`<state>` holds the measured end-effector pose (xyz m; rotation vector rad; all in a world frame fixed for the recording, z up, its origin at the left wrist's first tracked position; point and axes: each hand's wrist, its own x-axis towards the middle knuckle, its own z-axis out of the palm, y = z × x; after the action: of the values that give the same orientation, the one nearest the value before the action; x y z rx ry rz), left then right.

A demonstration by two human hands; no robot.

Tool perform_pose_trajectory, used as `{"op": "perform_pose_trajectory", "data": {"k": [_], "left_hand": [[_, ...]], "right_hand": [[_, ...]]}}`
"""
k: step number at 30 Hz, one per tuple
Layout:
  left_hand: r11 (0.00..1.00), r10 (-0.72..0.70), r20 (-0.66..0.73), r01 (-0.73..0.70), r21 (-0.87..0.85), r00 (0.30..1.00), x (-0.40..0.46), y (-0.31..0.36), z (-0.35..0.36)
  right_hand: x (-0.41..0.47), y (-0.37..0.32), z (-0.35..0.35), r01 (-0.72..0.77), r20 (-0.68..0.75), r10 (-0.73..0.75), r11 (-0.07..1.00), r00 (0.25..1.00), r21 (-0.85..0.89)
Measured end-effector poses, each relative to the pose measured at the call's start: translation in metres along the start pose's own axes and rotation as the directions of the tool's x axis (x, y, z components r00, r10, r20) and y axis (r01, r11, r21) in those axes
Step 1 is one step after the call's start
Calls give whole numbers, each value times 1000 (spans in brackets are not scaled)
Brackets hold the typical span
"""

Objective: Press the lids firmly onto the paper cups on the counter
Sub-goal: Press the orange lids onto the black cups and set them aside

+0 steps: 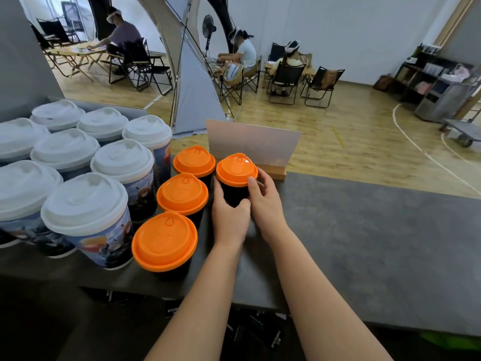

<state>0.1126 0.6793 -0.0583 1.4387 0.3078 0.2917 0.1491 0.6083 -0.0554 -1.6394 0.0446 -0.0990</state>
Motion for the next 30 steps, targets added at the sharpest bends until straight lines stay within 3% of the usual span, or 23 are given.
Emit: {"op": "perform_pose_trajectory", "data": {"k": [6, 9, 12, 17, 21, 25, 30], "left_hand": [[996, -79, 41, 81, -30, 996, -21, 6, -8], [983, -152, 30, 155, -98, 988, -47, 11, -4], [982, -140, 43, 144, -120, 989, -76, 12, 16], [988, -122, 221, 139, -67, 968, -142, 14, 92], [988, -135, 423, 157, -16, 896, -226, 11, 168], [982, -150, 612, 191, -1, 777, -320, -1, 244], [976, -153, 723, 218, 2, 674, -415, -12, 319]], "right_hand": [[-23, -4, -21, -77, -31, 79, 995, 996, 58], [-42, -8, -52, -100, -66, 107, 990, 992, 98], [-64, -11, -96, -102, -127, 118, 987, 985, 124], [-116, -16, -205, -60, -306, 94, 991, 947, 118], [-178, -14, -309, -62, -438, 70, 998, 896, 33], [-253, -14, -419, -74, -587, 76, 997, 806, 27], [-332, -9, -527, -40, -740, 86, 996, 667, 80]]}}
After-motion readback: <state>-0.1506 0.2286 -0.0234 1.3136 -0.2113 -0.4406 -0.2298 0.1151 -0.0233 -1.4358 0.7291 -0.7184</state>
